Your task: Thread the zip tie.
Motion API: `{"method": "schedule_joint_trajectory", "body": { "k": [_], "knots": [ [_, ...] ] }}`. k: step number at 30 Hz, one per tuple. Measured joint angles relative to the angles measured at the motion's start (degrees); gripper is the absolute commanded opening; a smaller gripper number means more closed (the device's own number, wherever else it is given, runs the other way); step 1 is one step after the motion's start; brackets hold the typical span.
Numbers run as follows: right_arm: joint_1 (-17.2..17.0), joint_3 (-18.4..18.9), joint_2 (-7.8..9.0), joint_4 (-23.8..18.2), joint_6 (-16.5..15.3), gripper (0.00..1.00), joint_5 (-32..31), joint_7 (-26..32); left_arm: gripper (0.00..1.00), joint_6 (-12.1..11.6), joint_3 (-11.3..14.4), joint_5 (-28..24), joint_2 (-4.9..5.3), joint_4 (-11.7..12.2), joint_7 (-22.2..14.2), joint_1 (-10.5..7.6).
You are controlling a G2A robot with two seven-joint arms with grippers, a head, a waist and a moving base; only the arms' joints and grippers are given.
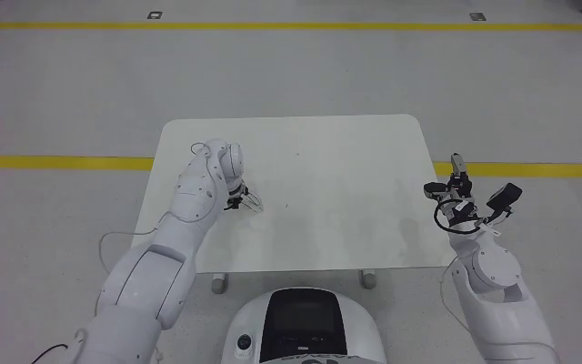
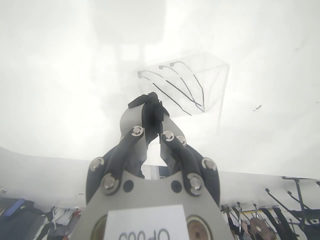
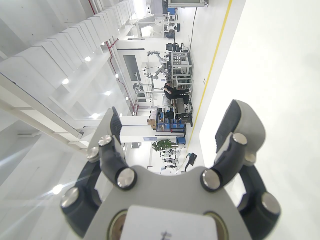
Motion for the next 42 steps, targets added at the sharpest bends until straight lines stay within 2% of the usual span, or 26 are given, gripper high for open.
{"method": "schedule_joint_trajectory", "body": {
  "k": [7, 8, 9, 18, 26, 31, 36, 42],
  "knots": [
    [0.00, 0.00, 0.00, 0.00, 0.00, 1.00, 0.00, 0.00, 0.01, 0.00, -1.04, -2.36, -1.06, 1.07, 2.66, 0.46],
    [0.00, 0.00, 0.00, 0.00, 0.00, 1.00, 0.00, 0.00, 0.10, 0.00, -1.04, -2.56, -1.23, 1.23, 2.93, 0.50],
    [0.00, 0.00, 0.00, 0.00, 0.00, 1.00, 0.00, 0.00, 0.15, 0.00, -1.01, -2.74, -1.46, 1.50, 3.25, 0.51],
    [0.00, 0.00, 0.00, 0.00, 0.00, 1.00, 0.00, 0.00, 0.21, 0.00, -0.87, -3.45, -2.68, 4.46, 5.90, -0.25],
    [0.00, 0.00, 0.00, 0.00, 0.00, 1.00, 0.00, 0.00, 0.13, 0.00, -1.29, -5.06, -3.36, 6.57, 9.69, -0.70],
    [0.00, 0.00, 0.00, 0.00, 0.00, 1.00, 0.00, 0.00, 0.14, 0.00, -1.53, -5.70, -3.65, 7.47, 12.68, -0.90],
    [0.00, 0.00, 0.00, 0.00, 0.00, 1.00, 0.00, 0.00, 0.18, 0.00, -1.51, -6.03, -3.84, 7.90, 13.08, -1.31],
    [0.00, 0.00, 0.00, 0.00, 0.00, 1.00, 0.00, 0.00, 0.17, 0.00, -1.60, -6.24, -3.80, 7.49, 13.23, -1.40]
  ]
}}
